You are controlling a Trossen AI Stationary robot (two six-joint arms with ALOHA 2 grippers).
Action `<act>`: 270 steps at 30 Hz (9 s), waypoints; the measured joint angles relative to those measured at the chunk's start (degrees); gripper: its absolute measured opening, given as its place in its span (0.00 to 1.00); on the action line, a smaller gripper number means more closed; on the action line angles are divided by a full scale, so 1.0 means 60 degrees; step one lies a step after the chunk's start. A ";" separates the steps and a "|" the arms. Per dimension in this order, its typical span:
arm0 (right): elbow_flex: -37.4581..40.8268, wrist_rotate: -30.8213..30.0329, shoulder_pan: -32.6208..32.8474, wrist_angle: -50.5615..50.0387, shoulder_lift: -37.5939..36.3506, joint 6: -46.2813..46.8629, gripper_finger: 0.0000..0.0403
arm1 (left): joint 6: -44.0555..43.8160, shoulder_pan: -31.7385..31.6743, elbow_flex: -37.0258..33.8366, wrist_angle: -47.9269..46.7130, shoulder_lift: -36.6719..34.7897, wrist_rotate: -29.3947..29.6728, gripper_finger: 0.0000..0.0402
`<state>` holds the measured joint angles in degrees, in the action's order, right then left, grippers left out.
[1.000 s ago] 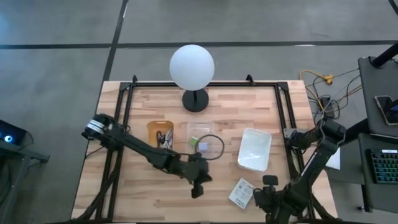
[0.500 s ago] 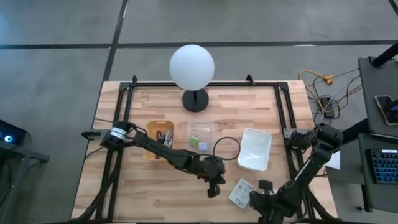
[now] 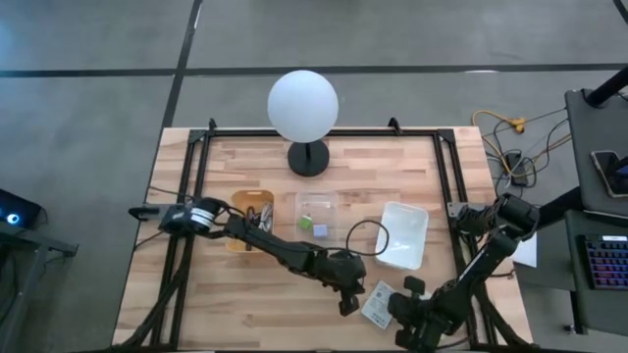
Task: Pick and place items into bin
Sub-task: Put the left card reader box into the white bin
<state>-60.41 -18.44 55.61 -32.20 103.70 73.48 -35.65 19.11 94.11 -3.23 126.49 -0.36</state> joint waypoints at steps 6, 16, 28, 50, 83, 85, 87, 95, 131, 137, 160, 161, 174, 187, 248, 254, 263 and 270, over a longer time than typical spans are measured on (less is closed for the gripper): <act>-0.0030 -0.0510 -0.0571 -0.0041 -0.0007 -0.1030 0.02 | -0.0012 -0.0022 -0.0150 -0.0630 0.0060 0.0335 0.00; -0.0226 -0.0116 -0.1304 -0.0099 -0.0234 -0.1939 0.02 | -0.0016 0.0004 -0.0133 -0.0640 0.0056 0.0364 0.00; -0.0017 0.1300 -0.0207 0.0142 -0.0126 -0.0292 0.02 | 0.0012 0.0004 -0.0124 -0.0615 0.0023 0.0364 0.00; 0.0040 0.0250 -0.0836 -0.0784 0.0288 -0.1124 0.02 | -0.0022 0.0015 -0.0354 -0.0633 0.0038 0.0387 0.00; 0.0088 0.0836 -0.1606 0.0664 0.0369 -0.3593 0.02 | -0.0554 0.0546 -0.0106 -0.1143 -0.0050 0.0402 0.00; 0.0088 0.0857 -0.1640 0.0793 0.0385 -0.3816 0.02 | -0.0980 0.0552 -0.0119 -0.1229 -0.0018 0.0391 0.00; 0.0077 0.0828 -0.1674 0.0905 0.0422 -0.3841 0.02 | -0.1177 0.0557 -0.0135 -0.1207 0.0146 0.0396 0.00; 0.0038 0.0620 -0.1738 0.1000 0.0425 -0.4343 0.02 | -0.1525 0.0678 -0.0114 -0.1850 0.0198 0.0061 0.00; -0.0134 0.0547 -0.2080 0.1005 0.0423 -0.5007 0.02 | -0.1491 0.0780 -0.0311 -0.2045 -0.0466 0.1109 0.00; -0.0053 0.0550 -0.2101 0.1028 0.0419 -0.5035 0.02 | -0.1613 0.0772 -0.0366 -0.1872 -0.0085 0.0800 0.00; 0.0113 0.0722 -0.2466 0.1333 0.0412 -0.5070 0.10 | -0.1252 0.0920 -0.0417 -0.4157 -0.0795 0.1724 0.00; 0.0121 0.0724 -0.2504 0.1369 0.0412 -0.5056 0.12 | -0.1258 0.0955 -0.0433 -0.4171 -0.0766 0.1727 0.00; 0.0150 0.0937 -0.2629 0.1666 0.0408 -0.5029 0.37 | -0.1627 0.1042 -0.0773 -0.3421 -0.0946 0.1823 0.00; 0.0229 0.0897 -0.2776 0.1999 0.0408 -0.5029 0.35 | -0.2039 0.1049 -0.1407 -0.2563 -0.1011 0.1535 0.00; -0.0905 0.0298 -0.3747 0.2129 0.0408 -0.6764 0.42 | -0.2234 0.1013 -0.2157 -0.1628 -0.1146 0.1501 0.00; -0.1036 0.0084 -0.3733 0.2107 0.0408 -0.7765 0.44 | -0.2215 0.1013 -0.2167 -0.1551 -0.1146 0.1501 0.00; -0.1065 -0.0644 -0.3729 0.1325 0.0408 -0.9371 0.49 | -0.2231 0.1013 -0.2190 -0.1549 -0.1146 0.1497 0.00; -0.1274 -0.1250 -0.3733 0.1156 0.0412 -0.9668 0.52 | -0.2253 0.1013 -0.2190 -0.1544 -0.1146 0.1475 0.00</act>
<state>-68.05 -25.94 33.21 -25.26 106.17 15.48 -49.17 25.19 80.97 -12.49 119.61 8.49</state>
